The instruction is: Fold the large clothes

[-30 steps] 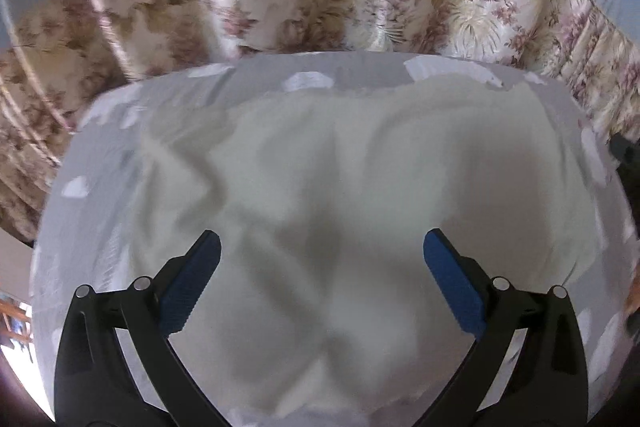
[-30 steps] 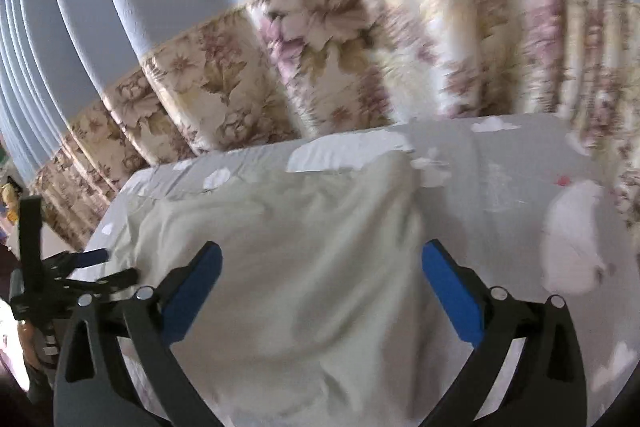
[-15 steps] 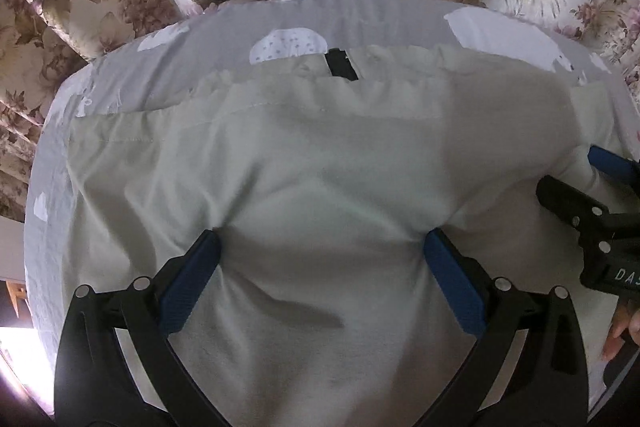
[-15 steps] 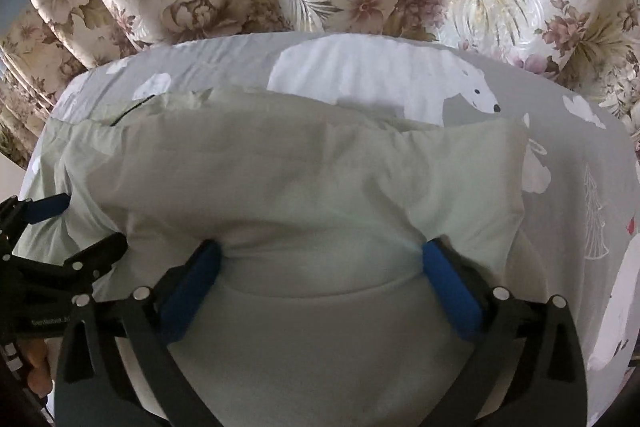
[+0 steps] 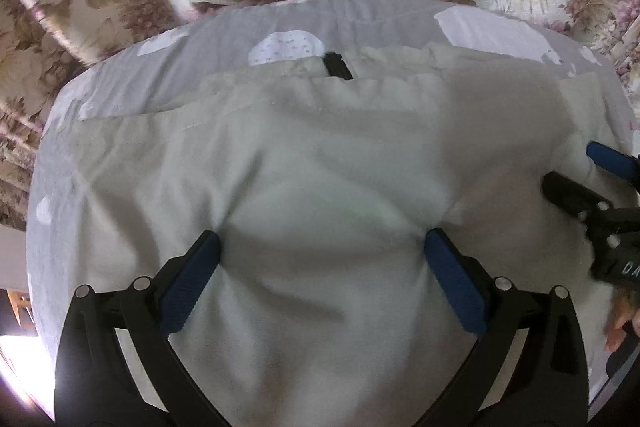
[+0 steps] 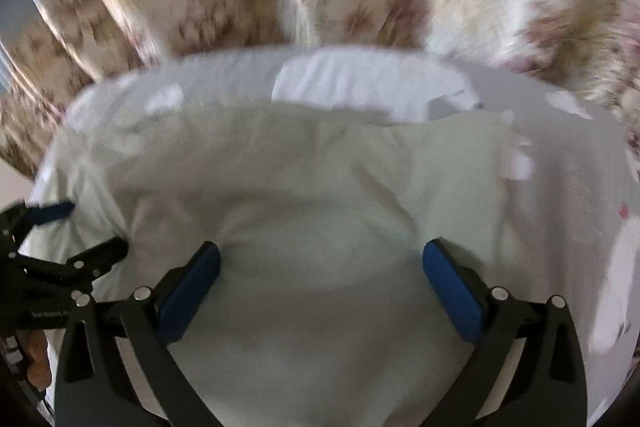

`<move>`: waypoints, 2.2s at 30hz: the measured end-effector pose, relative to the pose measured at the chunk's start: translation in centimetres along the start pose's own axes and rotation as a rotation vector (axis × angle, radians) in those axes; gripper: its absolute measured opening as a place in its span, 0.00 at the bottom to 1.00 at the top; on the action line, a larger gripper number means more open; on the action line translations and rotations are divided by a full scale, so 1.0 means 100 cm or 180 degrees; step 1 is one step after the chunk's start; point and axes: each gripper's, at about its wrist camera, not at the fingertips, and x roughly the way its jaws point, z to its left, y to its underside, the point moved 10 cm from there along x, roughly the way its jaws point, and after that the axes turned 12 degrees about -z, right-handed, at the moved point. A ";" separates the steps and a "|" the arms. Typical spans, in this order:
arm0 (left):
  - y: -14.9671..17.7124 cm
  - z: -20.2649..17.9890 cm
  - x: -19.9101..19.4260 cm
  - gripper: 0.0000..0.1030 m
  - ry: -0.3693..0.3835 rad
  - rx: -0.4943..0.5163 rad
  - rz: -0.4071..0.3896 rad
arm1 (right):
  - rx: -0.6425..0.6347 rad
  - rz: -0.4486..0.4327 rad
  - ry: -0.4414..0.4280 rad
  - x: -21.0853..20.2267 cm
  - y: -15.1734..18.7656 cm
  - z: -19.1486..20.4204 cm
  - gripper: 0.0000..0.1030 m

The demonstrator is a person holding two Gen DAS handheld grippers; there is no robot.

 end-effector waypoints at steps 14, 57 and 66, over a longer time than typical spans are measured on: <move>0.070 -0.010 -0.041 0.97 -0.0003 0.0160 -0.0718 | -0.0397 -0.0327 -0.0170 -0.042 0.083 0.009 0.98; 0.070 -0.010 -0.084 0.97 0.0242 0.0287 -0.0826 | 0.1448 -0.0386 -0.0841 -0.083 0.066 -0.097 0.98; 0.054 -0.022 -0.044 0.97 0.0344 0.0122 -0.0463 | 0.1113 -0.0334 -0.1178 -0.065 0.072 -0.067 0.77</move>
